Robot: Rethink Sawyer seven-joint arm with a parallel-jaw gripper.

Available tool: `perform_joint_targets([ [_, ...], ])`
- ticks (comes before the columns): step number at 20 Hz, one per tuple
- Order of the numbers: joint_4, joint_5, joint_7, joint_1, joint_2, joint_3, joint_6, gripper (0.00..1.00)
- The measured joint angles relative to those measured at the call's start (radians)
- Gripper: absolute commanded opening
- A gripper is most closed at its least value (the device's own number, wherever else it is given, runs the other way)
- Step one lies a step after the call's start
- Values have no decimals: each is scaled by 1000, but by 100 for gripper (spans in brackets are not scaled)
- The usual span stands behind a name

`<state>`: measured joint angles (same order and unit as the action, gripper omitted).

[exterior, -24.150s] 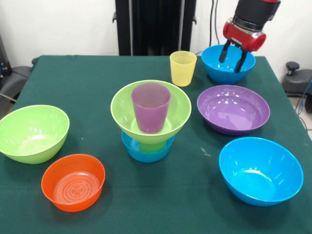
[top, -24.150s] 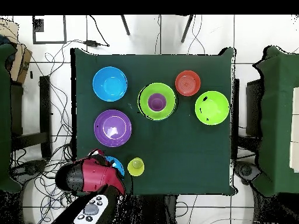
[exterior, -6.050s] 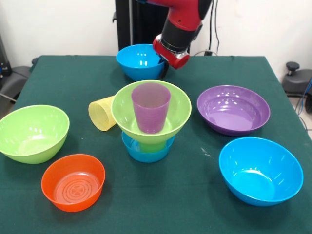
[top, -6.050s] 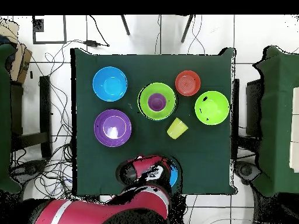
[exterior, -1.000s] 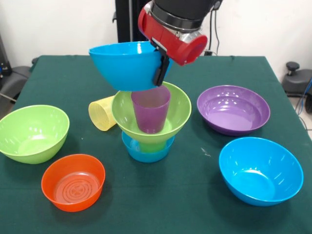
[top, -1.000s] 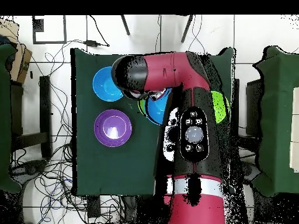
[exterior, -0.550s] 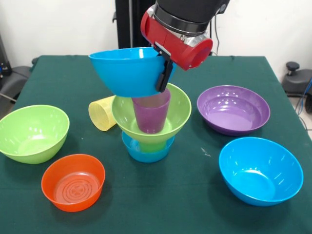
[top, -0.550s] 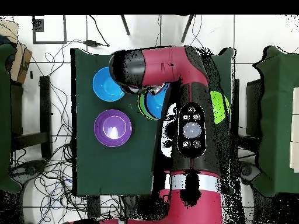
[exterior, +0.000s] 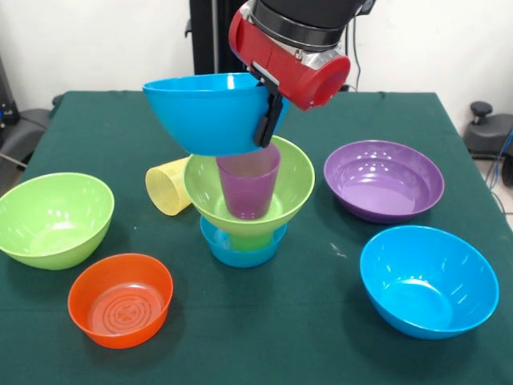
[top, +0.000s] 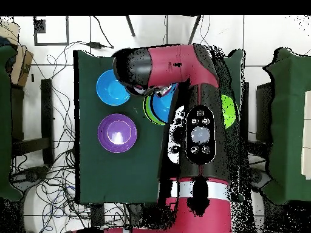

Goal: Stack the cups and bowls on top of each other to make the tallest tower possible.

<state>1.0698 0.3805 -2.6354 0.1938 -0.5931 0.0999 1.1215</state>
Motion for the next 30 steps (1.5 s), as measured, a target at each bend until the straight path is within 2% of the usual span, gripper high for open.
perform_joint_targets([
  [8,0,-9,0,0,-5,0,43,0],
  [30,0,-17,0,-23,-51,0,43,0],
])
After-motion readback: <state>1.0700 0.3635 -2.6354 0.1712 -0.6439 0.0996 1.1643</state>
